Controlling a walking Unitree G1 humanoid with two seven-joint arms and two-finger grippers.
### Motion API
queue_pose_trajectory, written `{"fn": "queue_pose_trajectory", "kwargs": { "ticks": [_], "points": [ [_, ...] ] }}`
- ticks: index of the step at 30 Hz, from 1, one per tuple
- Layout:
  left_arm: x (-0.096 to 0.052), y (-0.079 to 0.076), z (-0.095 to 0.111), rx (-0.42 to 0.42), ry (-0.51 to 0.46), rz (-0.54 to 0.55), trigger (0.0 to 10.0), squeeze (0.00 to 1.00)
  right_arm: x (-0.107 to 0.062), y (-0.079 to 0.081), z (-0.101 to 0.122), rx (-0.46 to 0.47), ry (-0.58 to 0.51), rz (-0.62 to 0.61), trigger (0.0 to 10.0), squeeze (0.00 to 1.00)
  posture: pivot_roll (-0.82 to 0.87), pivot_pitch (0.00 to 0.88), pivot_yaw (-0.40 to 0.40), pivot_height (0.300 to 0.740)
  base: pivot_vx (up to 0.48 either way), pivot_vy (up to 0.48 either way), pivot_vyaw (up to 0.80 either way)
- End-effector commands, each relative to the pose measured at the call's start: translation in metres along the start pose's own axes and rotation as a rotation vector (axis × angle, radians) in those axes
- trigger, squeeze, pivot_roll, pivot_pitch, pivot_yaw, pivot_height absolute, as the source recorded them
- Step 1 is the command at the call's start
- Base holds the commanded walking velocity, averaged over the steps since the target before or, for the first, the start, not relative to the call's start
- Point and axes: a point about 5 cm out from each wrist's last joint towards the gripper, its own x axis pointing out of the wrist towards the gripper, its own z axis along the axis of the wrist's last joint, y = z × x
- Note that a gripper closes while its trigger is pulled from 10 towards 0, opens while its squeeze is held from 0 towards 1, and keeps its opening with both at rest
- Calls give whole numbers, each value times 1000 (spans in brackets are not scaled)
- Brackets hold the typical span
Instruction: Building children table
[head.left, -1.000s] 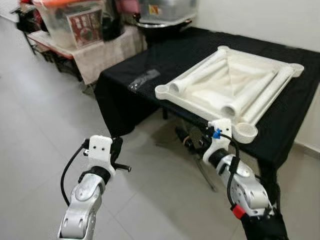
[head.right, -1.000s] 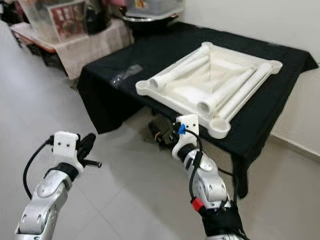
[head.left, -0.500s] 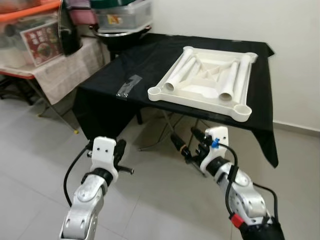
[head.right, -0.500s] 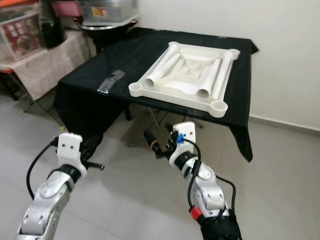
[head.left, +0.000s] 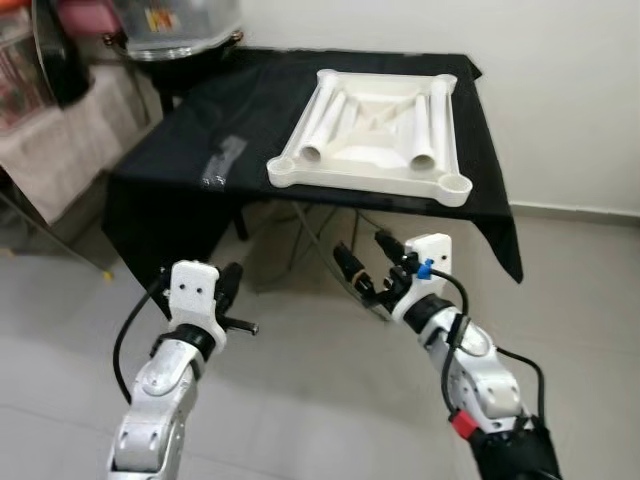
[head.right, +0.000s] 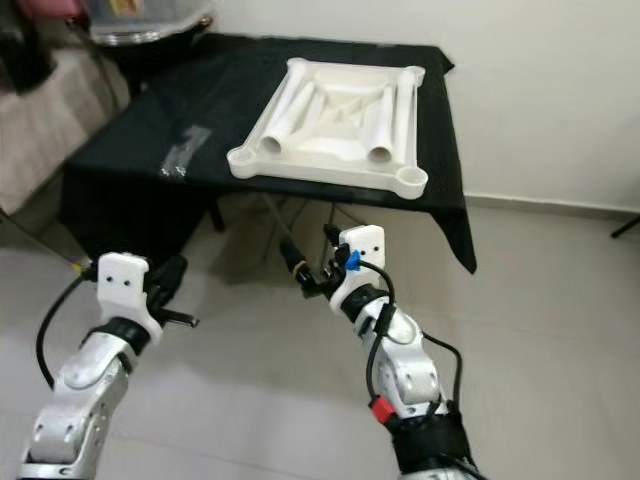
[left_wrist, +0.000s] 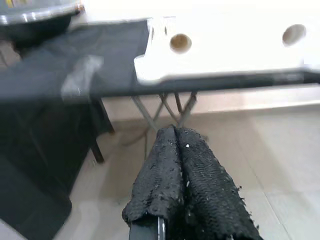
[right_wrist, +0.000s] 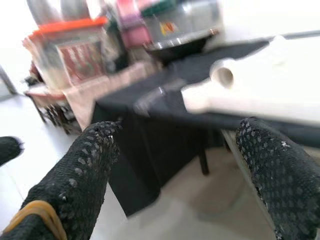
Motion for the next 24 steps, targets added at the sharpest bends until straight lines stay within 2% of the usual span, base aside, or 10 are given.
{"fn": "queue_pose_trajectory", "kwargs": {
  "ticks": [1,4,9,13,22,23,24],
  "points": [
    [3,1,10,-5,-31,-11,10000,0,1,-4,14,-14,-42,-11,10000,0,-27,82,42,740,480,0,-800],
    [7,-2,25,-19,-82,-36,10000,0,6,-9,32,-15,-84,-36,10000,0,-28,84,42,740,480,0,-483],
    [8,-6,33,-30,-107,-57,10000,0,9,-10,42,-16,-115,-37,10000,0,-30,85,43,740,480,0,-800],
    [10,-11,42,-46,-139,-94,10000,0,12,-12,57,-69,-151,-52,10000,0,-31,84,43,740,480,0,0],
    [10,-18,46,-66,-151,-139,10000,0,18,-15,72,-119,-141,-88,10000,0,-32,86,44,740,480,0,0],
    [9,-22,47,-73,-150,-158,10000,0,21,-19,81,-147,-119,-150,10000,0,-35,87,44,740,480,0,0],
    [9,-22,47,-73,-150,-158,10000,0,21,-19,81,-147,-119,-150,10000,0,-35,87,44,740,480,0,0]
  ]
}}
